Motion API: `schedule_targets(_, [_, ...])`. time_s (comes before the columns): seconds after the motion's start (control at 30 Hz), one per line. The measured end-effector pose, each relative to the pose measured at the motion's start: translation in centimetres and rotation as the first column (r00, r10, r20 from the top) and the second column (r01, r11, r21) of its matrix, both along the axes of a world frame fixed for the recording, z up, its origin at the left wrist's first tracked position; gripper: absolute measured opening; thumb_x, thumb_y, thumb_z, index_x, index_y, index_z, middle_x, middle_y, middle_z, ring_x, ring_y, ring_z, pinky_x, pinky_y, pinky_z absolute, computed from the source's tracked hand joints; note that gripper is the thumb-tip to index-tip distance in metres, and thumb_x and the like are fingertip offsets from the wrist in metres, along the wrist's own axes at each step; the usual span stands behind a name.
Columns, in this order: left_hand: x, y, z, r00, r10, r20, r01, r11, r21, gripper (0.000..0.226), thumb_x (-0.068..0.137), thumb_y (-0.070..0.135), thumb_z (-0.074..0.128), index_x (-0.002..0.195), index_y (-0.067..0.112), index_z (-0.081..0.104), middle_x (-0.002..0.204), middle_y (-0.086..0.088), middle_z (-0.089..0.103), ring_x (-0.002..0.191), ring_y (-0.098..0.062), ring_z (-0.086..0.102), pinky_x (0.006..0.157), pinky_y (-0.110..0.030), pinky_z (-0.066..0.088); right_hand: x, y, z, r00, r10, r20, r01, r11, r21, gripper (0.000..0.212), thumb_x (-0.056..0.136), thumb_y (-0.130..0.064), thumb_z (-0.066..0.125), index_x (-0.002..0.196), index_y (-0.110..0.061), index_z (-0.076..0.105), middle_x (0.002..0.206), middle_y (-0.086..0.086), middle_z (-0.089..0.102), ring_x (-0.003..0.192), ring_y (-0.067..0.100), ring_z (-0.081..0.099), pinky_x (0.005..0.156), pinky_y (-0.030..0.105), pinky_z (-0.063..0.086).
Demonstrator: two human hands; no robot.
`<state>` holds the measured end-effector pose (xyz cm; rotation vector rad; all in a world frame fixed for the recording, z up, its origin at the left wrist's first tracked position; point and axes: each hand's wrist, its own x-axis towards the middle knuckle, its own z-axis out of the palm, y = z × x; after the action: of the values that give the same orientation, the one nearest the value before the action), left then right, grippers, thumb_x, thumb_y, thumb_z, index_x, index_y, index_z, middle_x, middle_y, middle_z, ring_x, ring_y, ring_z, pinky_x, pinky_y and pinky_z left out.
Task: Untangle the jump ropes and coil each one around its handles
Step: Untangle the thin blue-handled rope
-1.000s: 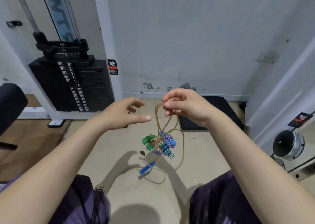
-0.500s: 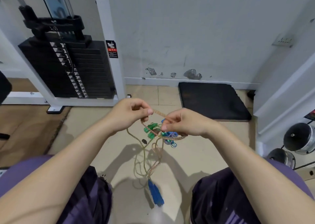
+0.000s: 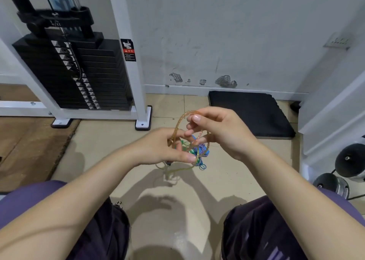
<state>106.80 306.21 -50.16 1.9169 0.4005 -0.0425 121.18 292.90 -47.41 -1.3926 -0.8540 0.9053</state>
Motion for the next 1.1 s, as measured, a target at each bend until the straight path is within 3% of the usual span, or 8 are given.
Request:
schedule_targets(0.17, [0.7, -1.2, -1.0, 0.997, 0.067, 0.038, -0.068, 0.997, 0.041, 0.016, 0.089, 0.027, 0.071, 0.086, 0.012, 0.076, 0.066, -0.008, 0.050, 0.049, -0.012, 0.041, 0.049, -0.021, 0.034, -0.6, 0.1, -0.1, 0.995, -0.084, 0.059, 0.082, 0.995, 0.049, 0.017, 0.092, -0.007, 0.063, 0.102, 0.004, 0.071, 0.086, 0.016, 0.069, 0.082, 0.022, 0.068, 0.069, 0.032, 0.059])
schedule_targets(0.3, [0.4, -0.7, 0.0, 0.980, 0.148, 0.136, -0.108, 0.958, -0.264, 0.021, 0.094, 0.025, 0.062, 0.081, 0.012, 0.071, 0.063, -0.001, 0.055, 0.048, -0.011, 0.046, 0.046, -0.019, 0.034, 0.2, -0.3, -0.5, 0.993, -0.073, 0.095, 0.075, 0.997, -0.025, 0.032, 0.087, -0.028, 0.070, 0.113, -0.008, 0.068, 0.106, 0.015, 0.072, 0.101, 0.022, 0.069, 0.089, 0.030, 0.054])
schedule_targets(0.4, [0.2, -0.4, 0.1, 0.956, 0.192, 0.222, -0.080, 0.898, -0.433, 0.019, 0.091, 0.027, 0.065, 0.078, 0.014, 0.071, 0.065, -0.002, 0.059, 0.047, -0.011, 0.047, 0.044, -0.018, 0.034, 0.6, -0.6, -1.4, 0.992, 0.124, -0.030, -0.127, 0.981, -0.147, 0.075, 0.066, -0.056, 0.081, 0.125, -0.016, 0.057, 0.113, 0.013, 0.071, 0.109, 0.026, 0.067, 0.098, 0.033, 0.050])
schedule_targets(0.57, [0.1, 0.2, 0.9, 0.901, 0.364, 0.237, -0.191, 0.822, -0.537, 0.023, 0.085, 0.029, 0.060, 0.088, 0.007, 0.066, 0.063, -0.002, 0.059, 0.047, -0.012, 0.049, 0.044, -0.018, 0.036, -0.1, -1.2, -1.4, 0.955, 0.287, -0.076, -0.297, 0.912, -0.284, 0.045, 0.082, -0.006, 0.075, 0.122, -0.002, 0.055, 0.090, 0.015, 0.071, 0.080, 0.026, 0.069, 0.080, 0.033, 0.055])
schedule_targets(0.7, [-0.2, 1.0, 0.5, 0.847, 0.479, 0.231, -0.343, 0.824, -0.451, 0.021, 0.092, 0.027, 0.061, 0.089, 0.008, 0.068, 0.053, 0.001, 0.051, 0.044, -0.012, 0.041, 0.040, -0.019, 0.029, 0.3, -1.6, -1.4, 0.958, 0.285, -0.035, -0.277, 0.884, -0.376, 0.020, 0.083, -0.002, 0.073, 0.100, -0.004, 0.064, 0.071, 0.004, 0.065, 0.059, 0.013, 0.058, 0.058, 0.022, 0.045])
schedule_targets(0.93, [-1.1, 2.7, 1.0, 0.771, 0.600, 0.211, -0.581, 0.800, -0.151, 0.022, 0.078, 0.028, 0.082, 0.094, 0.015, 0.076, 0.058, 0.012, 0.056, 0.041, -0.001, 0.042, 0.041, -0.011, 0.032, 2.0, -2.3, -0.9, 0.925, 0.333, 0.183, -0.201, 0.836, -0.510, 0.018, 0.084, -0.021, 0.076, 0.081, -0.004, 0.070, 0.064, -0.001, 0.064, 0.065, 0.014, 0.053, 0.066, 0.028, 0.042])
schedule_targets(1.03, [-1.7, 3.9, 0.7, 0.850, 0.512, 0.125, -0.523, 0.848, 0.083, 0.077, 0.051, 0.058, 0.090, 0.118, 0.026, 0.069, 0.106, 0.001, 0.066, 0.080, 0.000, 0.061, 0.067, -0.012, 0.046, 2.9, -2.5, -1.0, 0.966, 0.226, 0.128, -0.143, 0.874, -0.465, 0.023, 0.087, -0.022, 0.072, 0.092, 0.000, 0.066, 0.074, 0.004, 0.061, 0.071, 0.021, 0.058, 0.074, 0.036, 0.050])
schedule_targets(1.1, [-1.8, 3.9, 0.2, 0.921, 0.388, 0.040, -0.379, 0.868, 0.320, 0.106, 0.046, 0.060, 0.091, 0.140, 0.033, 0.050, 0.140, -0.001, 0.047, 0.123, -0.011, 0.050, 0.101, -0.026, 0.042, 2.8, -2.4, -0.9, 0.978, 0.201, 0.056, -0.156, 0.883, -0.443, 0.017, 0.091, -0.022, 0.067, 0.095, -0.006, 0.066, 0.076, 0.008, 0.057, 0.064, 0.022, 0.060, 0.075, 0.040, 0.052])
